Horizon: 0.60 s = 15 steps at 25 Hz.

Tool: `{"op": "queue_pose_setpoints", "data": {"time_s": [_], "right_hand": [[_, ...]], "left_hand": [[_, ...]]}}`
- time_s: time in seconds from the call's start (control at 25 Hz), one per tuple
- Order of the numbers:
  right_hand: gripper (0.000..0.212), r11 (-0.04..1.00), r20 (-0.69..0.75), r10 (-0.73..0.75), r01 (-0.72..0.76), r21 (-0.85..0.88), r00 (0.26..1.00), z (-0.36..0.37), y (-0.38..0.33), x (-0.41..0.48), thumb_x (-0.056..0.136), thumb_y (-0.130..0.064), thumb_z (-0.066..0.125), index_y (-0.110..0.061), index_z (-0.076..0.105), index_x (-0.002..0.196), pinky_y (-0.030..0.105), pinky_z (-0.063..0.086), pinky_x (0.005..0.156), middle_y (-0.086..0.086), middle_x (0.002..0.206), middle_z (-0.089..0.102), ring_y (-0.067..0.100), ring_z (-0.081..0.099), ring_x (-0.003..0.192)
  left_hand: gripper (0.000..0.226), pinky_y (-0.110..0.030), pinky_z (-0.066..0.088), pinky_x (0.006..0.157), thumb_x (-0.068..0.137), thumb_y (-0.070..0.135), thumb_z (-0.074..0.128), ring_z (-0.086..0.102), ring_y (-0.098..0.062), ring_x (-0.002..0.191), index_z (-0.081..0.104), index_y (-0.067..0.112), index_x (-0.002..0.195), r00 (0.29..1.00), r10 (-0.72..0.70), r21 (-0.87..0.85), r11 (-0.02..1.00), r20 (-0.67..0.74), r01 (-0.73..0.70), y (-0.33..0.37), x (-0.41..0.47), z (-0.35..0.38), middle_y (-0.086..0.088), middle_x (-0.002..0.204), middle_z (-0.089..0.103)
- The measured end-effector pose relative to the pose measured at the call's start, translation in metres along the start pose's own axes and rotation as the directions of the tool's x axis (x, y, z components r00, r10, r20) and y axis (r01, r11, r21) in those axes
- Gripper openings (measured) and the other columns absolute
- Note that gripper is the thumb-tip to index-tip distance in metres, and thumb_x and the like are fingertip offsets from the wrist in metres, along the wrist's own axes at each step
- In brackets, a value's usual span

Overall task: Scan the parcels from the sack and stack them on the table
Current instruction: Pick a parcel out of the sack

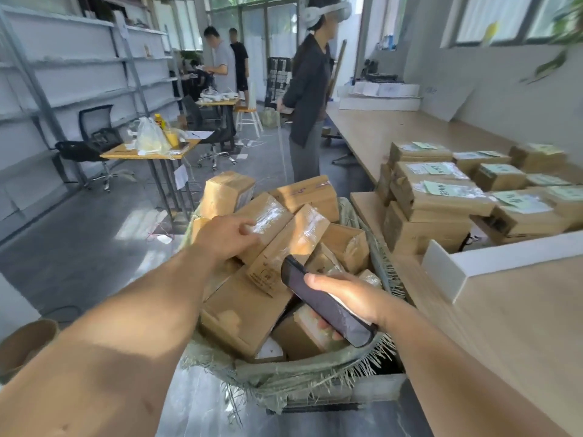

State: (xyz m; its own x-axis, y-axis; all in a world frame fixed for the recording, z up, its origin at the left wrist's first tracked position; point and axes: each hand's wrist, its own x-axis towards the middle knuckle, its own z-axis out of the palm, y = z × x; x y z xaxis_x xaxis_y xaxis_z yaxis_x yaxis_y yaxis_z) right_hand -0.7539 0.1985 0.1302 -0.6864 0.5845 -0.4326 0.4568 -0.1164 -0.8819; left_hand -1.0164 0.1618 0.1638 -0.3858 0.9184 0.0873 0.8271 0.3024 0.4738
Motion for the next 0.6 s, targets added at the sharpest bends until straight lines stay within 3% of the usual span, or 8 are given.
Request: {"op": "queue_pose_setpoints", "data": {"time_s": [0.16,0.32,0.48,0.6], "right_hand": [[0.056,0.993,-0.155,0.053,-0.035,0.116,0.987,-0.010,0.016,-0.034,0.077,-0.066,0.063,-0.013,0.063,0.093,0.031,0.049,0.061,0.007,0.077,0.066,0.021,0.062,0.064],[0.084,0.980,-0.323,0.097,-0.034,0.196,0.941,-0.021,0.041,-0.082,0.050,-0.077,0.076,-0.010,0.067,0.098,0.032,0.052,0.057,0.016,0.085,0.067,0.031,0.064,0.078],[0.056,0.972,-0.473,0.155,-0.047,0.232,0.868,-0.025,0.067,-0.148,0.084,-0.063,0.064,-0.012,0.064,0.105,0.038,0.054,0.065,0.013,0.091,0.067,0.027,0.066,0.082],[0.048,0.961,-0.545,0.207,-0.065,0.269,0.812,-0.023,0.091,-0.209,0.092,-0.058,0.057,-0.012,0.063,0.103,0.036,0.055,0.063,0.010,0.089,0.068,0.024,0.067,0.076]], "left_hand": [[0.031,-0.036,0.047,0.094,0.079,0.045,0.068,0.061,-0.019,0.103,0.064,0.032,0.106,0.976,0.171,-0.062,0.984,0.134,-0.164,0.046,0.023,0.031,0.007,0.101,0.064],[0.040,-0.026,0.042,0.094,0.085,0.044,0.067,0.059,-0.017,0.106,0.062,0.028,0.121,0.915,0.335,-0.104,0.942,0.225,-0.320,0.100,0.023,0.070,0.008,0.111,0.064],[0.034,-0.027,0.046,0.092,0.084,0.041,0.068,0.063,-0.017,0.103,0.067,0.024,0.114,0.838,0.496,-0.175,0.867,0.228,-0.466,0.154,0.003,0.099,0.002,0.106,0.069],[0.032,-0.025,0.045,0.088,0.085,0.040,0.066,0.063,-0.016,0.102,0.067,0.027,0.114,0.782,0.570,-0.154,0.821,0.252,-0.549,0.196,-0.023,0.121,0.003,0.106,0.070]]}}
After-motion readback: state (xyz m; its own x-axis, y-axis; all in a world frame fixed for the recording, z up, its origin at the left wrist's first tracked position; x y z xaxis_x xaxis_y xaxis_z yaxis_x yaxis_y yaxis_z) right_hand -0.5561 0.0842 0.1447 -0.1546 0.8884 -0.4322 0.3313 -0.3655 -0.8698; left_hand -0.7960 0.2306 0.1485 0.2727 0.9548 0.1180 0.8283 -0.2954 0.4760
